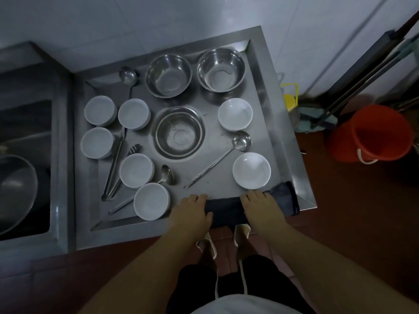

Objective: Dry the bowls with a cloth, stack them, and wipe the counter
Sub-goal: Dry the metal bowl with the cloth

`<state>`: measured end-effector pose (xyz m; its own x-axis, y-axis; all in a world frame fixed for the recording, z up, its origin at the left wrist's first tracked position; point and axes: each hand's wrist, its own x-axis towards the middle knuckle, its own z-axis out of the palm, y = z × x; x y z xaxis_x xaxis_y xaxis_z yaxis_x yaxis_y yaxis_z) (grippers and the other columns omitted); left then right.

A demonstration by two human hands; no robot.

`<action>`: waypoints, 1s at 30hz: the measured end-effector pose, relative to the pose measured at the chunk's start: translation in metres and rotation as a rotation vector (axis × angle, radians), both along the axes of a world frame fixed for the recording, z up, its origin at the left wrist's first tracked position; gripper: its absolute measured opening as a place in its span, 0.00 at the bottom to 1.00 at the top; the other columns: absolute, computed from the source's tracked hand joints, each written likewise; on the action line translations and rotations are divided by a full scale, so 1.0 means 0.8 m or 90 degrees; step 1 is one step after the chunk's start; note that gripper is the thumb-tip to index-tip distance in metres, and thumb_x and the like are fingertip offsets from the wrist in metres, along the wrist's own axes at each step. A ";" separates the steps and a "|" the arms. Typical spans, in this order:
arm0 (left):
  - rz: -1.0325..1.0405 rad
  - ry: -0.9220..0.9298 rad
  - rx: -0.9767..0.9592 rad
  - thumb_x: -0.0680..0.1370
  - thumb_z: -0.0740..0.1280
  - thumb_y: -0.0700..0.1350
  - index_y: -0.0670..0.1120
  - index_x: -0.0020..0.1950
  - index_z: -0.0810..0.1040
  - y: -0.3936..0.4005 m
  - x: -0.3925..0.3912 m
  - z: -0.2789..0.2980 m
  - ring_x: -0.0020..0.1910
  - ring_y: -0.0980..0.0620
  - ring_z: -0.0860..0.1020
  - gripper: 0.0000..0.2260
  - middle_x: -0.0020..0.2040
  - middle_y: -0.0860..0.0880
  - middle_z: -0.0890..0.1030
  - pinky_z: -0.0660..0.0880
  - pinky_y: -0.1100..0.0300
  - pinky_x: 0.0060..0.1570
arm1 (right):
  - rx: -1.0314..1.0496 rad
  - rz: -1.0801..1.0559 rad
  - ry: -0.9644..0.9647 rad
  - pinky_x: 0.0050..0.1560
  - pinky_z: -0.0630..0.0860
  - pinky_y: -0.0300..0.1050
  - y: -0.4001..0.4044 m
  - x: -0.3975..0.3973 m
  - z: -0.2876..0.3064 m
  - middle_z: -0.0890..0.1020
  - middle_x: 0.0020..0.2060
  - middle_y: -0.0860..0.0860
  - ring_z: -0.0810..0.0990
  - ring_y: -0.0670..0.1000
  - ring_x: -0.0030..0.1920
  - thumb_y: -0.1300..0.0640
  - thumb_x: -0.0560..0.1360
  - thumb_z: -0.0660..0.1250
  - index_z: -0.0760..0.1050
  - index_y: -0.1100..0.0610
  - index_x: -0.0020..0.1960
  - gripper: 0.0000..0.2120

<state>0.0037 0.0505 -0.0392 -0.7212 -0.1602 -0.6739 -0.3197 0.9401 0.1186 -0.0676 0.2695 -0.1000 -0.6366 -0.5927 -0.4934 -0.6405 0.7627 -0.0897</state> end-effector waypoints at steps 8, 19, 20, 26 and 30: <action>0.024 -0.019 -0.006 0.84 0.59 0.54 0.52 0.81 0.64 -0.002 -0.023 0.020 0.72 0.43 0.72 0.25 0.76 0.47 0.72 0.73 0.46 0.66 | -0.088 -0.054 -0.263 0.59 0.74 0.51 0.003 -0.015 0.018 0.77 0.58 0.56 0.74 0.56 0.60 0.52 0.78 0.64 0.71 0.55 0.54 0.08; 0.047 0.053 -0.034 0.84 0.61 0.52 0.50 0.80 0.65 -0.014 -0.076 0.072 0.71 0.43 0.72 0.24 0.74 0.46 0.72 0.72 0.47 0.67 | -0.216 -0.377 -0.546 0.55 0.82 0.49 0.028 -0.062 0.074 0.86 0.51 0.51 0.85 0.49 0.51 0.45 0.78 0.73 0.82 0.56 0.56 0.16; 0.050 0.063 -0.032 0.84 0.61 0.52 0.50 0.81 0.64 -0.013 -0.082 0.076 0.72 0.43 0.72 0.25 0.74 0.46 0.72 0.73 0.47 0.67 | -0.221 -0.390 -0.549 0.57 0.83 0.51 0.030 -0.066 0.078 0.87 0.52 0.52 0.85 0.50 0.52 0.44 0.78 0.72 0.83 0.56 0.58 0.16; 0.071 0.101 -0.010 0.84 0.62 0.55 0.51 0.82 0.65 -0.023 -0.118 0.092 0.75 0.44 0.71 0.26 0.78 0.47 0.71 0.72 0.47 0.71 | -0.428 -0.623 -0.637 0.52 0.85 0.53 0.034 -0.105 0.126 0.89 0.47 0.53 0.89 0.52 0.48 0.46 0.79 0.73 0.86 0.54 0.53 0.12; 0.059 0.102 -0.021 0.83 0.62 0.54 0.50 0.79 0.67 -0.039 -0.152 0.091 0.70 0.43 0.74 0.24 0.73 0.46 0.74 0.74 0.47 0.67 | -0.595 -0.818 -0.665 0.62 0.81 0.60 0.021 -0.140 0.153 0.88 0.52 0.61 0.87 0.62 0.55 0.46 0.79 0.72 0.86 0.58 0.57 0.16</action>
<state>-0.1179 0.0193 0.0335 -0.8003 -0.2511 -0.5446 -0.3845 0.9117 0.1448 -0.1794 0.2861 0.0221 -0.5485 -0.3367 -0.7653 0.7706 0.1517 -0.6191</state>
